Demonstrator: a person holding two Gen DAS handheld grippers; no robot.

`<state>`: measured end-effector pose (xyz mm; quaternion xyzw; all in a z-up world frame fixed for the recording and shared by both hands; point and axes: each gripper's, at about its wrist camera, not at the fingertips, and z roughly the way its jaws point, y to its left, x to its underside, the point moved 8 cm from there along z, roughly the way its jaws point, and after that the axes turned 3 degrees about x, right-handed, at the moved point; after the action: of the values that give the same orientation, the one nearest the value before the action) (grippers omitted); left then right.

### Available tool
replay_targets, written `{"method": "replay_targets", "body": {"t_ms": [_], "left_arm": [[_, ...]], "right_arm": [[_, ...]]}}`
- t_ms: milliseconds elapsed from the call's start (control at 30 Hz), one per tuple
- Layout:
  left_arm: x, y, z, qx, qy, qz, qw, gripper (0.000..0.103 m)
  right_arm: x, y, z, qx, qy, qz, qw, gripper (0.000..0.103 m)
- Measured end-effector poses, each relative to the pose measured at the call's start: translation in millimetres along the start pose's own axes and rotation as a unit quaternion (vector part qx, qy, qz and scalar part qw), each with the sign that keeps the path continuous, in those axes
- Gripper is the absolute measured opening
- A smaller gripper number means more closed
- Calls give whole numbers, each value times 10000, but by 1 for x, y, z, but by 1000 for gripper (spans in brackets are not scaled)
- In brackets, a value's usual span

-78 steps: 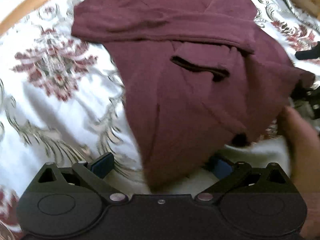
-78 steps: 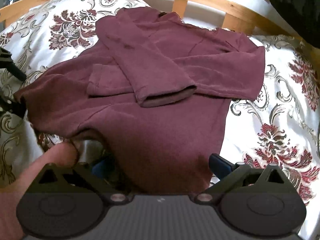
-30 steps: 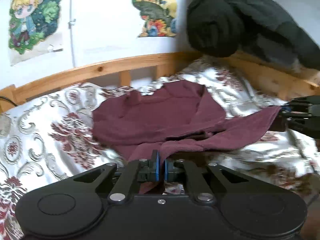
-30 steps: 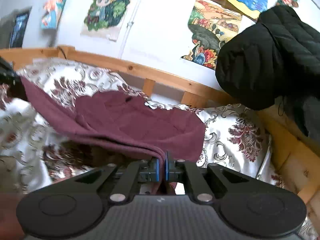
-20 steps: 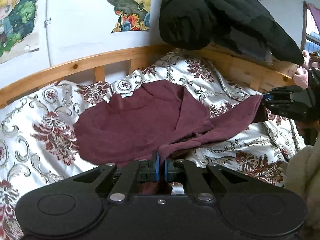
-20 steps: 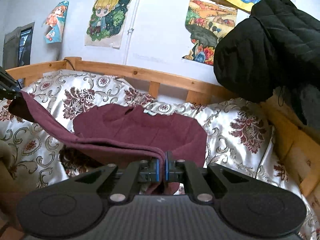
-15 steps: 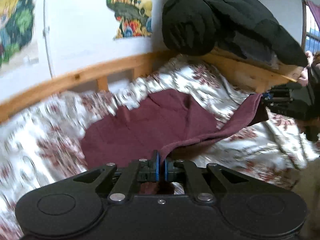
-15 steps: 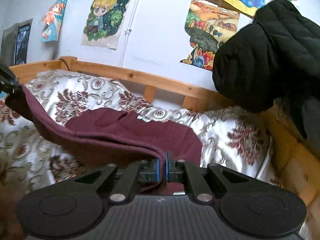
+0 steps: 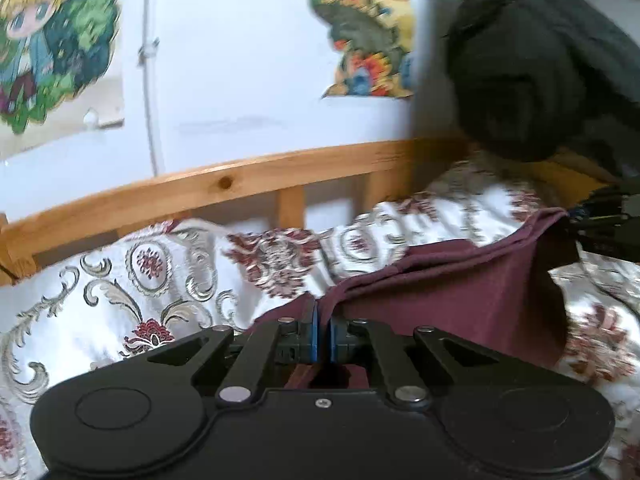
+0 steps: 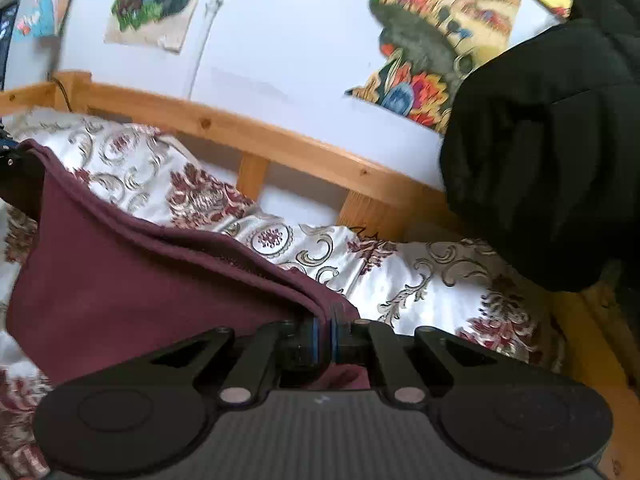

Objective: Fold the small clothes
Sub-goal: 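Lift the hem with both grippers and fold it over toward the collar, then open both grippers to release the folded hem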

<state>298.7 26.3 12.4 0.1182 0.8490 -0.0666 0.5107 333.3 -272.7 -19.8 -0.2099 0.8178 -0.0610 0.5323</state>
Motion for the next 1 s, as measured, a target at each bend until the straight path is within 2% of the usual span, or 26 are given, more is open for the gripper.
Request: {"method": "replay_targets", "body": {"t_ms": [133,267,333,433,500,567,633,667,700,767,800,867,1000], "left_arm": [[19,19,35,14,-159,-675,9976,6],[51,33,58,139,-117,-1338,9908,6],[59,36,66,129,-20,-1385,9903,8],[63,38,69,88,-61,-1308,9913,19],[65,40,69,75,-78,-1265,9919,29],[69,44,70,-39,-15,-1272,9919,39],[72,49,70,-85,36,-1402,9901,45],[73,52,70,-82,54,-1482,9889,52],[73,54,70,-78,74,-1562,9877,62],[74,58,69,-57,63,-1679,9858,78],[75,58,68,-34,56,-1698,9855,83],[77,58,66,-42,79,-1673,9859,87],[82,57,69,-170,227,-1615,9865,94]], "right_arm": [[6,7,36,105,-28,61,9999,7],[33,21,63,91,-108,429,9990,7],[47,28,74,82,-42,430,9990,7],[61,27,83,111,54,814,9966,8],[68,25,86,149,79,939,9954,15],[72,22,88,226,98,935,9953,33],[74,18,90,270,114,1025,9943,45],[75,16,91,265,125,1112,9934,55],[75,15,91,264,134,1199,9924,62],[77,13,88,218,95,1361,9904,88],[78,13,86,151,36,1458,9892,92],[80,13,82,7,-51,1625,9867,100],[89,20,79,-152,-6,1598,9870,102]]}}
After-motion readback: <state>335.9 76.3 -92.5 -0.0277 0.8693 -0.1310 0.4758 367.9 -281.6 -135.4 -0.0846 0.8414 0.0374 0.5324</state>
